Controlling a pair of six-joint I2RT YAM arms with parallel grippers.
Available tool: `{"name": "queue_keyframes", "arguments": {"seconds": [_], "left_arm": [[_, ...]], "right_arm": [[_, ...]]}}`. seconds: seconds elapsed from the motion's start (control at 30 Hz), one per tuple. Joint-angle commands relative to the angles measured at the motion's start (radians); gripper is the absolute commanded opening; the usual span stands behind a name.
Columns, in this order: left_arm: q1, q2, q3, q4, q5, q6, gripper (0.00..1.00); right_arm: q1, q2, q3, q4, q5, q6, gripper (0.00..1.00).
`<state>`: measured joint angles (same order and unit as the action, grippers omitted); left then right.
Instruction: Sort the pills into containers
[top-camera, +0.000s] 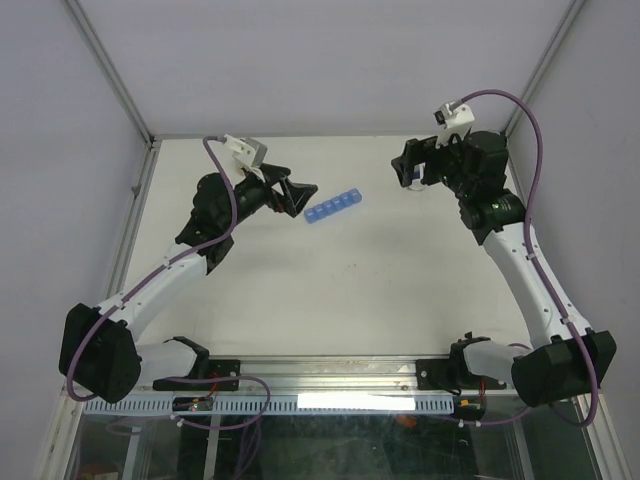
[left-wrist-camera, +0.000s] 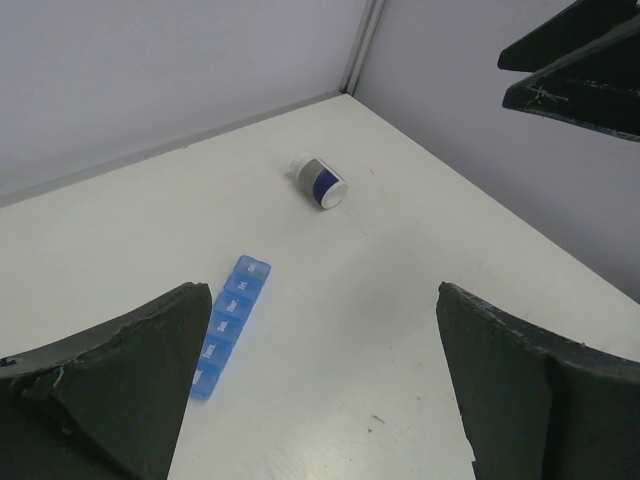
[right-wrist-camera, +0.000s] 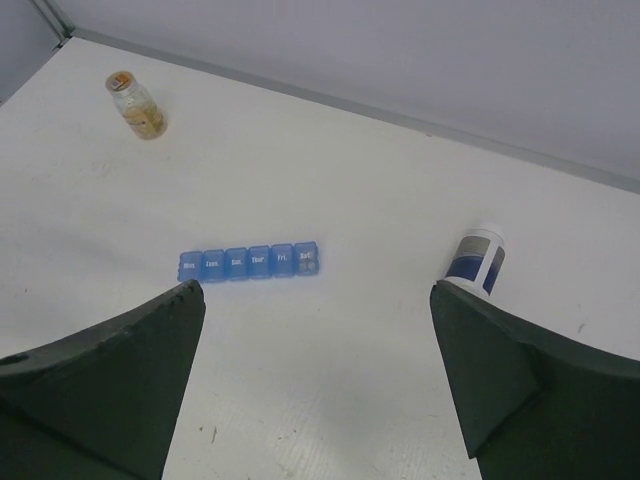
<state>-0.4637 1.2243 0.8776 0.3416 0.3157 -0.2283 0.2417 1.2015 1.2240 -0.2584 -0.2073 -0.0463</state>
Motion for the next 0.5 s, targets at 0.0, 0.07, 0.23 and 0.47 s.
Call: {"name": "queue_keyframes", "arguments": {"seconds": [0.0, 0.07, 0.23, 0.47], "left_arm": [[0.005, 0.027, -0.015, 0.063, 0.011, 0.007, 0.99], [0.005, 0.048, -0.011, 0.067, 0.024, 0.017, 0.99], [0.005, 0.151, 0.024, 0.033, 0.070, 0.162, 0.99], [0.003, 0.425, 0.191, -0.286, -0.022, 0.573, 0.95]], "right_arm": [[-0.005, -0.013, -0.036, 0.110, -0.060, 0.022, 0.99], [-0.005, -0.010, -0.060, 0.130, -0.092, 0.018, 0.99], [-0.007, 0.015, -0.123, 0.142, -0.244, -0.091, 0.99], [-0.034, 0.121, -0.108, -0.036, -0.590, -0.242, 0.97]]}}
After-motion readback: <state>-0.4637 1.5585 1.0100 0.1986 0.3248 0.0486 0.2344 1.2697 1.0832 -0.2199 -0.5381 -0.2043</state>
